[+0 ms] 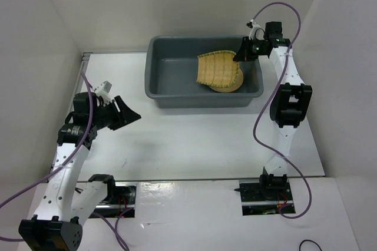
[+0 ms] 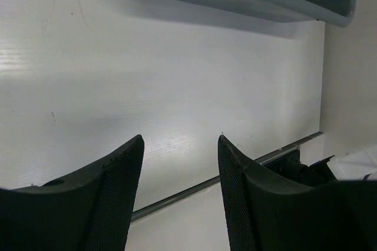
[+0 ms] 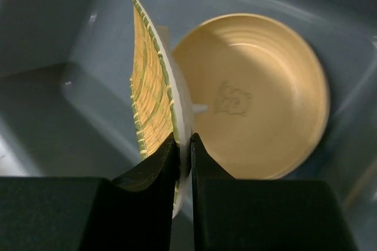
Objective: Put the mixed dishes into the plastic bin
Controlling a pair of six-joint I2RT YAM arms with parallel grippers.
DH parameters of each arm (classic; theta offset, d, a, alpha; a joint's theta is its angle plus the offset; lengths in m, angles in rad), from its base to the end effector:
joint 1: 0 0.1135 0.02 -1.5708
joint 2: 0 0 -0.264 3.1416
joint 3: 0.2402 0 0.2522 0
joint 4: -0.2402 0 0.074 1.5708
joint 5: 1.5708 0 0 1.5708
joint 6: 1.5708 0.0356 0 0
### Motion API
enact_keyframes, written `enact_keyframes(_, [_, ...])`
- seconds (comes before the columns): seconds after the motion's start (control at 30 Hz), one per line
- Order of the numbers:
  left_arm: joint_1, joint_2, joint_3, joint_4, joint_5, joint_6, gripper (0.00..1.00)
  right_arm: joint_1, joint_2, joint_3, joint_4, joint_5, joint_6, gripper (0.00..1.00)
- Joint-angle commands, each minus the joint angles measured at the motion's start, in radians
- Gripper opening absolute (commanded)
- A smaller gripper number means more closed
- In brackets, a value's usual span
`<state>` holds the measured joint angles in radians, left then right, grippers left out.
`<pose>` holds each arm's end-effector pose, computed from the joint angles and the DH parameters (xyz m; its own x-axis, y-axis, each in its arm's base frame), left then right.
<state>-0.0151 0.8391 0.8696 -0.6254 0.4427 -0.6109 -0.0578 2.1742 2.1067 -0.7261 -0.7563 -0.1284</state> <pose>0.1743 -0.0179 0.3179 -0.6703 -0.5082 -0.5407 -0.0197 0.7406 -0.6717 0.4889 -0.0038 0.3030 -0.6497 -0.0557 -0.7582 -0.5259 0.7530 0.3954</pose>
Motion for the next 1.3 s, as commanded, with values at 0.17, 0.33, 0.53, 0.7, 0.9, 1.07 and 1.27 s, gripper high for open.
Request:
enact_keyframes(0.17, [0.007, -0.034, -0.012, -0.01, -0.008, -0.032, 0.61, -0.016, 0.088, 0.173, 0.06, 0.066, -0.02, 0.0])
enact_keyframes(0.33, [0.007, -0.009, -0.001, -0.04, -0.019, -0.021, 0.61, -0.016, 0.153, 0.202, 0.06, 0.1, -0.02, 0.0])
enact_keyframes(0.53, [0.007, 0.015, 0.008, -0.04, -0.028, -0.012, 0.62, -0.016, 0.2, 0.236, 0.07, 0.155, -0.02, 0.0])
enact_keyframes(0.7, [0.007, 0.034, 0.008, -0.04, -0.029, -0.012, 0.62, -0.025, 0.222, 0.256, 0.079, 0.202, -0.02, 0.01])
enact_keyframes(0.9, [0.007, 0.043, 0.008, -0.031, -0.029, -0.012, 0.62, -0.048, 0.24, 0.289, 0.1, 0.251, -0.008, 0.02])
enact_keyframes(1.07, [0.017, 0.043, -0.001, -0.031, -0.038, -0.012, 0.64, -0.057, 0.24, 0.289, 0.1, 0.287, 0.012, 0.47])
enact_keyframes(1.27, [0.026, 0.043, -0.001, -0.022, -0.062, -0.012, 0.66, -0.057, 0.199, 0.271, 0.1, 0.305, 0.03, 0.87])
